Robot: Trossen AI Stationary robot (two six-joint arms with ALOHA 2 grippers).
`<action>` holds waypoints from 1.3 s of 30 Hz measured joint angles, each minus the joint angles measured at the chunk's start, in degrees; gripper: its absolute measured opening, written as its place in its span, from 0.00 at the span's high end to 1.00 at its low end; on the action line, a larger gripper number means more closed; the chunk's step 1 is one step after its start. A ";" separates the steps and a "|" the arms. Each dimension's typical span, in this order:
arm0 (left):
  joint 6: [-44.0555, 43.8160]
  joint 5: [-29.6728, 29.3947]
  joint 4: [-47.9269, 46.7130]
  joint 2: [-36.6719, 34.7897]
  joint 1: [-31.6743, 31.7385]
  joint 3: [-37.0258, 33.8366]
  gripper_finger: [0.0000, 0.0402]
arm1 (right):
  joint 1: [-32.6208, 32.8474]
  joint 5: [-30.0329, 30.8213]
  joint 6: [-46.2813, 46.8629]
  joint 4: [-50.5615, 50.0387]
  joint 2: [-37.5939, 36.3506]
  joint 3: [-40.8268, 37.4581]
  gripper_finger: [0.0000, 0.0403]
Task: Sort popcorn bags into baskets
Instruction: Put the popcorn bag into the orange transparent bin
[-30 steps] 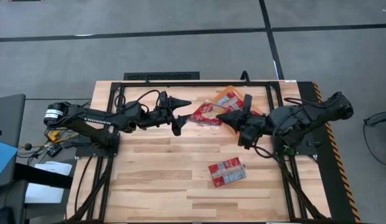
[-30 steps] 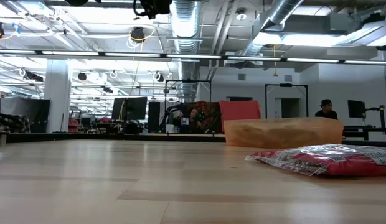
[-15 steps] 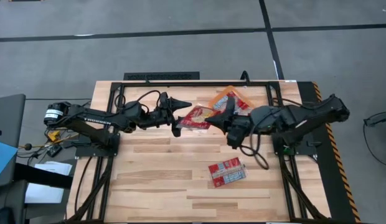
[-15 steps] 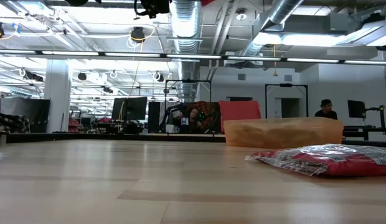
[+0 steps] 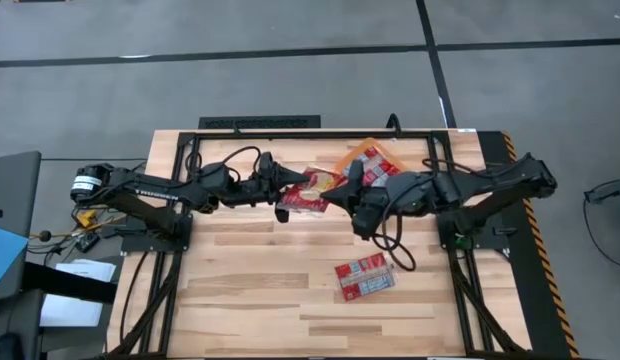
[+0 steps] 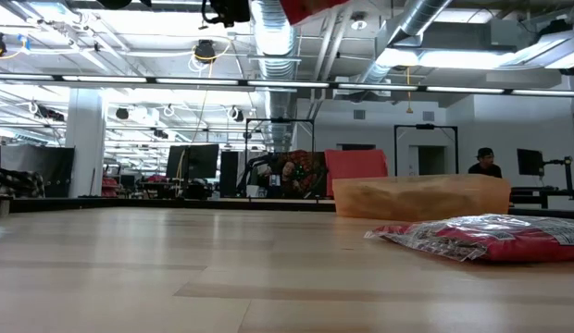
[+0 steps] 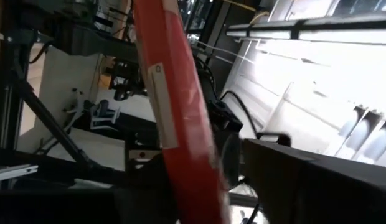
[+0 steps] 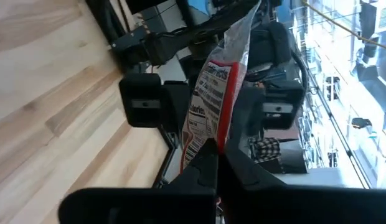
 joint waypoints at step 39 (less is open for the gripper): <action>66.77 24.50 -37.99 37.13 14.89 39.90 0.98 | 14.01 32.00 28.92 -6.19 -28.37 0.04 0.67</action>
